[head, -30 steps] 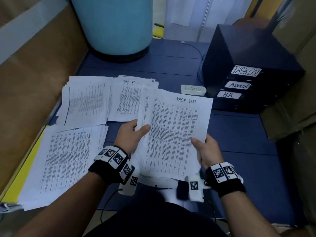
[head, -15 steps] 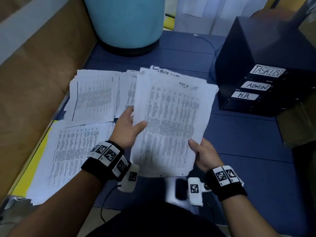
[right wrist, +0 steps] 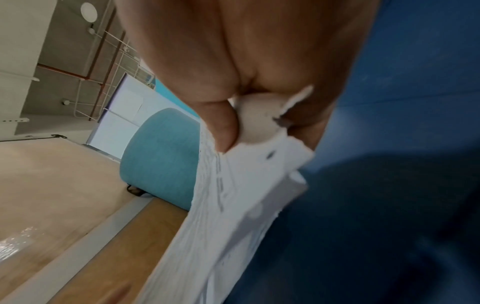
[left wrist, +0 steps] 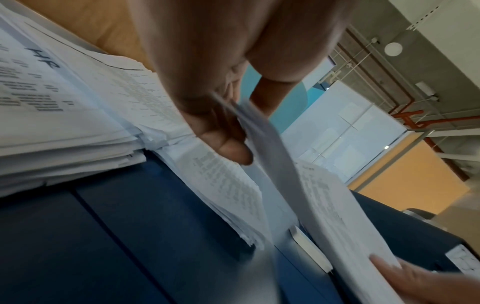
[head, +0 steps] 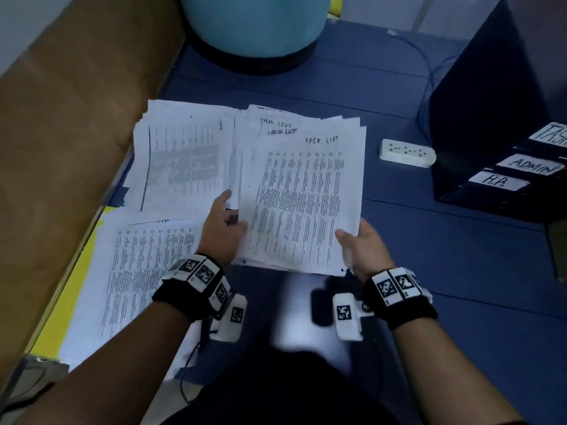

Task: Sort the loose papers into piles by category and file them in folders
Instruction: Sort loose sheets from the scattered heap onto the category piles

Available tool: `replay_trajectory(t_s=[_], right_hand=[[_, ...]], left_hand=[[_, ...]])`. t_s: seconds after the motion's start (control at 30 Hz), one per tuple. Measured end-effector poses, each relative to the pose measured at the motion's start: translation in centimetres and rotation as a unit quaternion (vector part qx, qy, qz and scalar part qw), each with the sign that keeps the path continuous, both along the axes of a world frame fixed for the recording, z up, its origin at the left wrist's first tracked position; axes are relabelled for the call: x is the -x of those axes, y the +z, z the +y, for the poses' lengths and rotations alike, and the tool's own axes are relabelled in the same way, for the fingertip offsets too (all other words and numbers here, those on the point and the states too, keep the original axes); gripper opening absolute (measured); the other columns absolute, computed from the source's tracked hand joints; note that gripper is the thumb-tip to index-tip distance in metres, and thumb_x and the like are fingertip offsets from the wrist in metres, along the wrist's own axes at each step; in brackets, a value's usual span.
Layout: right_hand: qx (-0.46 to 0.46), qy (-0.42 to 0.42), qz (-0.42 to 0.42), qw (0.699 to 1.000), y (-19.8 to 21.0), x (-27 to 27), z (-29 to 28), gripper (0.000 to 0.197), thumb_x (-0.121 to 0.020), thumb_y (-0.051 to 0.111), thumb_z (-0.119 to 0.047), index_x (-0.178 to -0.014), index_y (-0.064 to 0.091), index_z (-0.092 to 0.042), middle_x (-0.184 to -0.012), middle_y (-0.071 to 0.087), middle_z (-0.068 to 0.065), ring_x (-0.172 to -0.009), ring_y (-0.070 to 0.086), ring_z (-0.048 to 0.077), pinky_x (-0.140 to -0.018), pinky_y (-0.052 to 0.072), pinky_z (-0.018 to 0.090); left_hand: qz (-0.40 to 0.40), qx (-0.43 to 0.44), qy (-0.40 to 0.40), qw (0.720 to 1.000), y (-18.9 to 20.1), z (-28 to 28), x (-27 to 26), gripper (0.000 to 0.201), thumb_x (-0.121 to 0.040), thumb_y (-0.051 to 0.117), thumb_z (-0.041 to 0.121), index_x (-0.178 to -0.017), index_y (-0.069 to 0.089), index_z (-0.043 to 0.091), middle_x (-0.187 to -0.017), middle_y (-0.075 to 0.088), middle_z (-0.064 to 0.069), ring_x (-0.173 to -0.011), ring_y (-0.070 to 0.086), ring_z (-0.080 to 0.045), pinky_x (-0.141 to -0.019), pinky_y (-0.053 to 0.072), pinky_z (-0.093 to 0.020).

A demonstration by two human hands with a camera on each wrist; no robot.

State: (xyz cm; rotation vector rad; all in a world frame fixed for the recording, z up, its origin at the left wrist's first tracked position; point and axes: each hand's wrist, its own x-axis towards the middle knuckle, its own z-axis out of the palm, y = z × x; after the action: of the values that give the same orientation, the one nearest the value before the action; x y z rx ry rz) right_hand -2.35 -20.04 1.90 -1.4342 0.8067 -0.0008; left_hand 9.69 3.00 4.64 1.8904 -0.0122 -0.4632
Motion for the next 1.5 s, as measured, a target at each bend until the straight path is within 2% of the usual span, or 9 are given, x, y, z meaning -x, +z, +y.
replay_trajectory(t_s=[0.17,0.33,0.43,0.53,0.7,1.0,1.1,1.23,1.5], right_hand=[[0.081,-0.029,0.007,0.996,0.3,-7.7,-1.3,0.025,-0.096,0.055,-0.012,-0.118,0.059,-0.021,-0.090,0.067,-0.006,-0.071,0.061,0.010,-0.057,0.047,0.023],[0.134,-0.006,0.093,0.987,-2.1,-13.0,-1.2,0.023,-0.091,0.059,-0.017,-0.114,0.061,-0.017,-0.107,0.070,0.003,-0.096,0.068,0.027,-0.084,0.057,0.043],[0.213,-0.001,0.155,0.965,-3.2,-13.9,-1.7,0.034,-0.088,0.067,-0.034,-0.111,0.058,-0.011,-0.103,0.063,0.000,-0.092,0.061,0.022,-0.071,0.047,0.027],[0.255,-0.023,0.191,0.948,-3.4,-14.1,-2.8,0.050,-0.089,0.066,-0.043,-0.122,0.054,-0.007,-0.120,0.058,0.007,-0.109,0.055,0.027,-0.078,0.034,0.024],[0.243,-0.021,0.203,0.948,-4.4,-15.6,-3.1,0.052,-0.089,0.064,-0.042,-0.125,0.053,-0.006,-0.124,0.060,0.010,-0.113,0.056,0.028,-0.080,0.037,0.026],[0.155,-0.092,0.200,0.963,-3.6,-19.3,-1.3,0.048,-0.093,0.062,-0.032,-0.126,0.048,-0.001,-0.116,0.060,0.011,-0.107,0.058,0.028,-0.071,0.040,0.026],[0.059,-0.090,0.196,0.975,-2.8,-19.4,-1.8,0.028,-0.096,0.053,-0.021,-0.121,0.052,-0.007,-0.101,0.063,0.009,-0.098,0.059,0.030,-0.062,0.044,0.029],[0.019,-0.066,0.133,0.989,-1.7,-17.6,-1.9,0.030,-0.088,0.067,-0.007,-0.118,0.063,-0.008,-0.108,0.071,0.006,-0.096,0.069,0.024,-0.090,0.055,0.040],[0.044,-0.084,0.118,0.988,1.5,-6.9,-3.3,0.021,-0.084,0.064,-0.004,-0.101,0.065,-0.017,-0.097,0.071,0.003,-0.087,0.065,0.021,-0.078,0.053,0.034]], left_hand=[[0.041,0.021,0.044,0.998,-1.7,1.1,-2.6,0.054,-0.088,0.055,-0.003,-0.136,0.042,0.019,-0.114,0.059,-0.005,-0.083,0.058,-0.016,-0.072,0.051,-0.038],[0.020,-0.004,0.018,1.000,-3.3,1.4,-4.2,0.042,-0.088,0.054,-0.005,-0.121,0.053,0.021,-0.111,0.060,0.002,-0.095,0.059,-0.015,-0.082,0.053,-0.035],[0.010,-0.010,-0.015,1.000,-3.8,0.3,-4.9,0.042,-0.087,0.055,-0.004,-0.120,0.056,0.021,-0.115,0.061,0.002,-0.101,0.059,-0.011,-0.095,0.048,-0.030],[0.000,-0.050,-0.053,0.997,-4.2,-1.2,-5.5,0.043,-0.088,0.058,0.002,-0.124,0.056,0.026,-0.122,0.059,0.003,-0.093,0.060,-0.007,-0.084,0.047,-0.010],[-0.023,-0.142,-0.155,0.977,-5.8,-3.1,-6.2,0.047,-0.089,0.058,0.007,-0.133,0.049,0.022,-0.152,0.032,-0.001,-0.141,0.027,-0.016,-0.110,0.025,-0.026],[0.005,-0.232,-0.269,0.935,-7.3,-3.2,-6.1,0.063,-0.087,0.062,0.012,-0.143,0.036,0.023,-0.161,0.000,0.001,-0.147,0.005,-0.014,-0.110,0.008,-0.026],[0.015,-0.221,-0.271,0.937,-7.2,-3.0,-6.4,0.063,-0.087,0.062,0.012,-0.143,0.036,0.023,-0.160,0.002,0.003,-0.146,0.008,-0.012,-0.102,0.010,-0.021],[0.011,-0.200,-0.250,0.947,-6.8,-2.7,-6.5,0.057,-0.087,0.062,0.011,-0.139,0.041,0.021,-0.158,0.016,0.001,-0.145,0.017,-0.014,-0.108,0.013,-0.023],[-0.003,-0.164,-0.222,0.961,-4.8,-2.8,-3.8,0.046,-0.089,0.059,0.008,-0.133,0.049,0.016,-0.137,0.045,-0.004,-0.125,0.044,-0.018,-0.099,0.029,-0.019]])
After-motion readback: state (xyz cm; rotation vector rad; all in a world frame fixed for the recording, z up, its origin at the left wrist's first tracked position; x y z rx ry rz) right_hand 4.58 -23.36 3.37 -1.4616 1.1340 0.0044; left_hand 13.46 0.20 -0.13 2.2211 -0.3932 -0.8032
